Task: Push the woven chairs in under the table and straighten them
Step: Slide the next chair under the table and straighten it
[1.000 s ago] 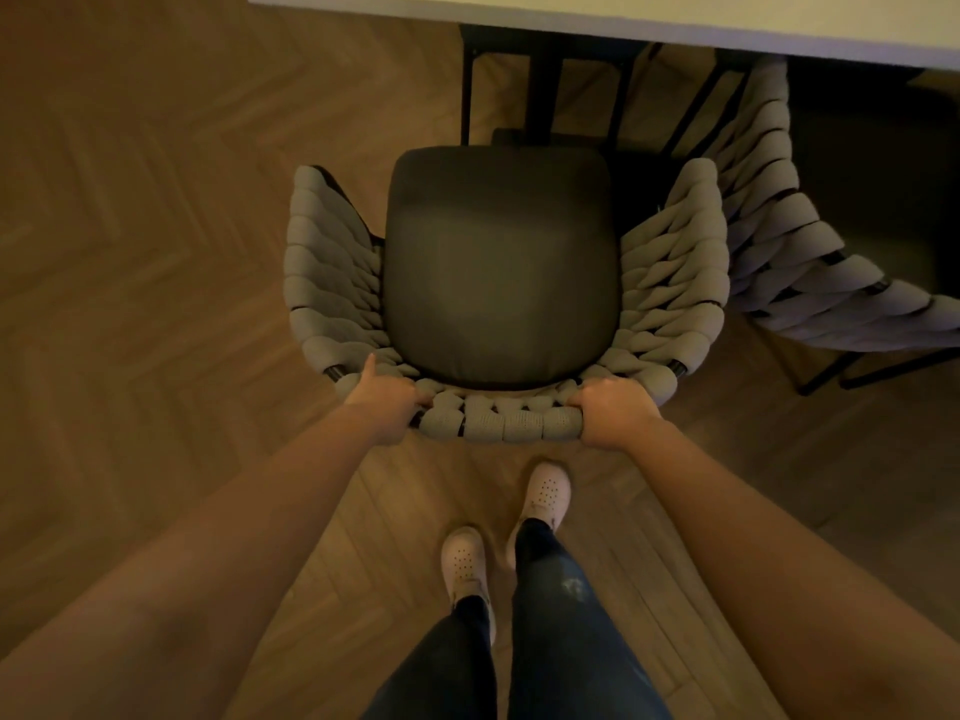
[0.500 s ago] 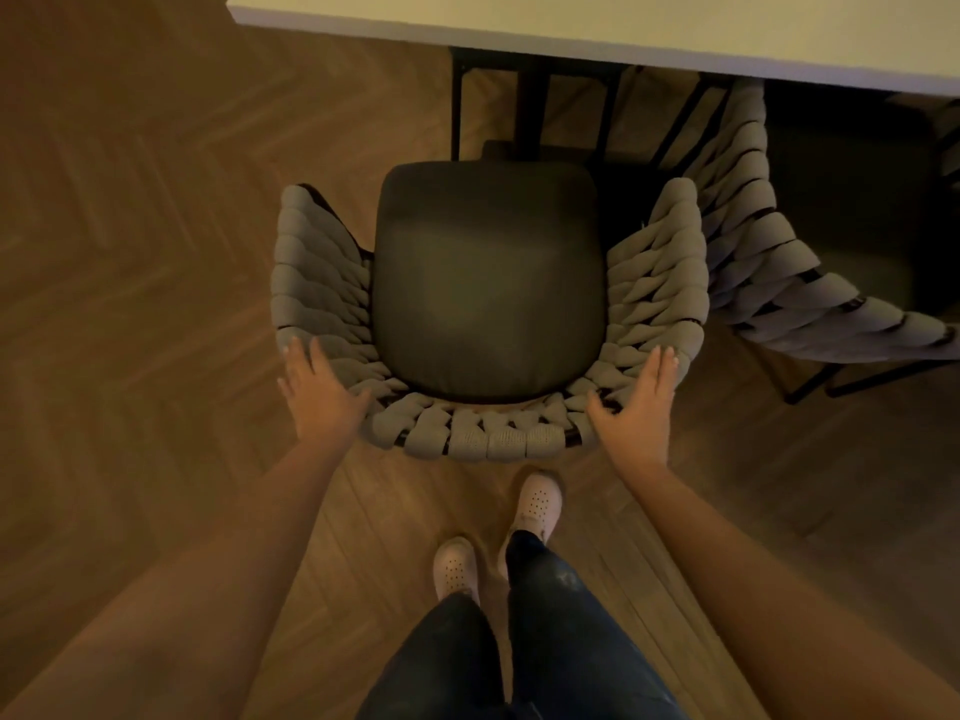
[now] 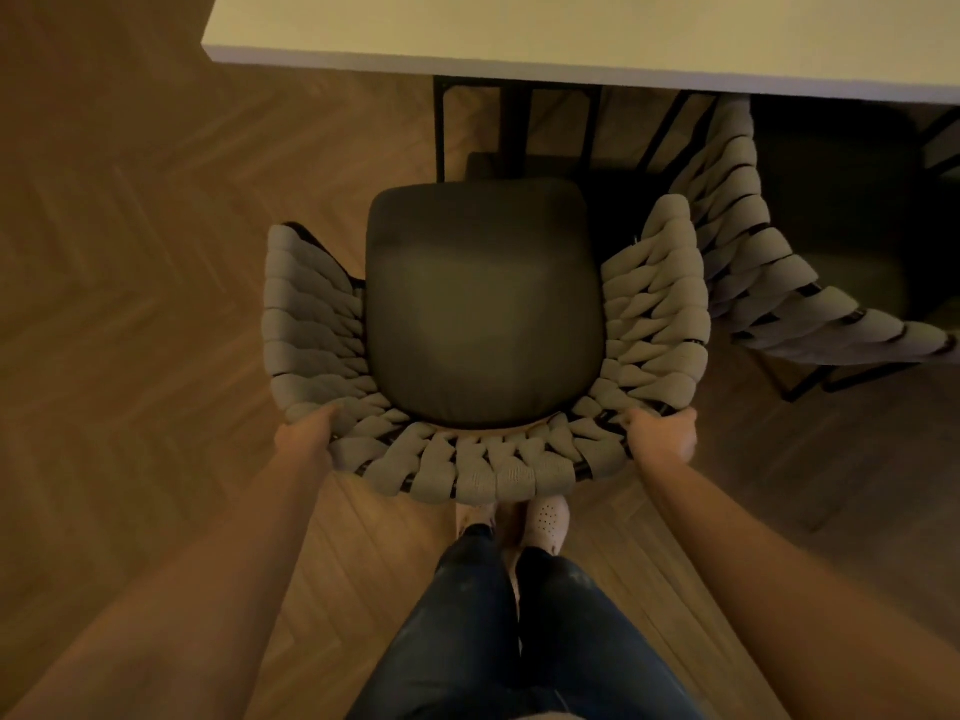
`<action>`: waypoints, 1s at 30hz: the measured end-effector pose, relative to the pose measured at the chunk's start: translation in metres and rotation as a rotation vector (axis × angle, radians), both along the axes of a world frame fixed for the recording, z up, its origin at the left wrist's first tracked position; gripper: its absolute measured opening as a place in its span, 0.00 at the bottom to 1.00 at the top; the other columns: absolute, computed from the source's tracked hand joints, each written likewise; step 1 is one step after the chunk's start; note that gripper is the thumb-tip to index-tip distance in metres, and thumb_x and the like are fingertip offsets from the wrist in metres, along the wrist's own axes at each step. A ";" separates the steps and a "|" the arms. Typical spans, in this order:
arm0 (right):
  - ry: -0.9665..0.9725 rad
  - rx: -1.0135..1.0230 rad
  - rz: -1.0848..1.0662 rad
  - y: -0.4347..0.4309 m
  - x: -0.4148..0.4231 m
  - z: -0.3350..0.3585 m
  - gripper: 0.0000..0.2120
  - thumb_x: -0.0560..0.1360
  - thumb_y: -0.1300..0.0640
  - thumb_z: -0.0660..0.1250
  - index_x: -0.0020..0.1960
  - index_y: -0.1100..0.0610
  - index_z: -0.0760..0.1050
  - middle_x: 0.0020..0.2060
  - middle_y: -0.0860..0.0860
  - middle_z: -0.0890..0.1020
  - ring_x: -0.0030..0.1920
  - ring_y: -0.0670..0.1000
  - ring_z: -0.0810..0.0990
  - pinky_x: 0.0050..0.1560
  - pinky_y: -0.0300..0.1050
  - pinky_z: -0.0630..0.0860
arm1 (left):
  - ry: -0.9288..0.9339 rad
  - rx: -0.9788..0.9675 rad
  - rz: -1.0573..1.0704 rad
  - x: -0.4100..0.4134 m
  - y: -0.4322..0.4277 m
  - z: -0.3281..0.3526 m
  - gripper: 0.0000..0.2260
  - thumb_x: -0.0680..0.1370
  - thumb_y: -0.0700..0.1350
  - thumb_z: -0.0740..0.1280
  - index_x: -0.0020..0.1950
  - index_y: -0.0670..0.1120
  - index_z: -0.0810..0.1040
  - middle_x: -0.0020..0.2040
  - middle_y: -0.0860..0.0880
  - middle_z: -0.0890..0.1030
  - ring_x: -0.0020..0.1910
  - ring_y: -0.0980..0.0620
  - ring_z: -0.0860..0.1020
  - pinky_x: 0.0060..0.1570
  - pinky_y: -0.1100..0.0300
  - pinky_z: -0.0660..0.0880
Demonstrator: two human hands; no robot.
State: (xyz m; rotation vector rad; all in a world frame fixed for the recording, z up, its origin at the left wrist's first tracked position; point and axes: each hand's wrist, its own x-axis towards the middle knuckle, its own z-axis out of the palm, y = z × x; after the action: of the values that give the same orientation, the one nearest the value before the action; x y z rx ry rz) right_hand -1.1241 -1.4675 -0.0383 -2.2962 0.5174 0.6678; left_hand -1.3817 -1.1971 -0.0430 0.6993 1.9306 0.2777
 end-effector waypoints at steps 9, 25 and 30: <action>-0.143 -0.018 0.106 0.032 0.041 0.022 0.27 0.73 0.57 0.68 0.69 0.61 0.64 0.60 0.62 0.75 0.60 0.64 0.74 0.54 0.57 0.74 | 0.006 0.000 0.033 0.025 -0.001 -0.005 0.30 0.76 0.43 0.72 0.74 0.38 0.63 0.68 0.40 0.72 0.61 0.43 0.76 0.49 0.55 0.76; -0.041 0.024 0.160 0.054 0.126 0.018 0.32 0.76 0.52 0.68 0.72 0.64 0.59 0.65 0.62 0.72 0.62 0.63 0.73 0.47 0.48 0.68 | 0.037 -0.021 -0.544 0.121 0.081 0.009 0.24 0.78 0.49 0.70 0.67 0.36 0.70 0.61 0.38 0.75 0.52 0.40 0.77 0.45 0.47 0.79; -0.013 0.049 0.163 0.068 0.150 0.018 0.35 0.75 0.51 0.69 0.72 0.65 0.57 0.64 0.61 0.72 0.61 0.61 0.73 0.48 0.49 0.69 | 0.048 -0.022 -0.622 0.157 0.105 0.010 0.21 0.80 0.48 0.67 0.66 0.35 0.70 0.54 0.40 0.74 0.48 0.42 0.76 0.35 0.52 0.76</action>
State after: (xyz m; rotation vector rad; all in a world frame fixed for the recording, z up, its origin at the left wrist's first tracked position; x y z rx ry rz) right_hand -0.9740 -1.3998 -0.0202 -2.3121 0.3065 0.7347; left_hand -1.2246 -1.0919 -0.0326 1.2528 1.6587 -0.1491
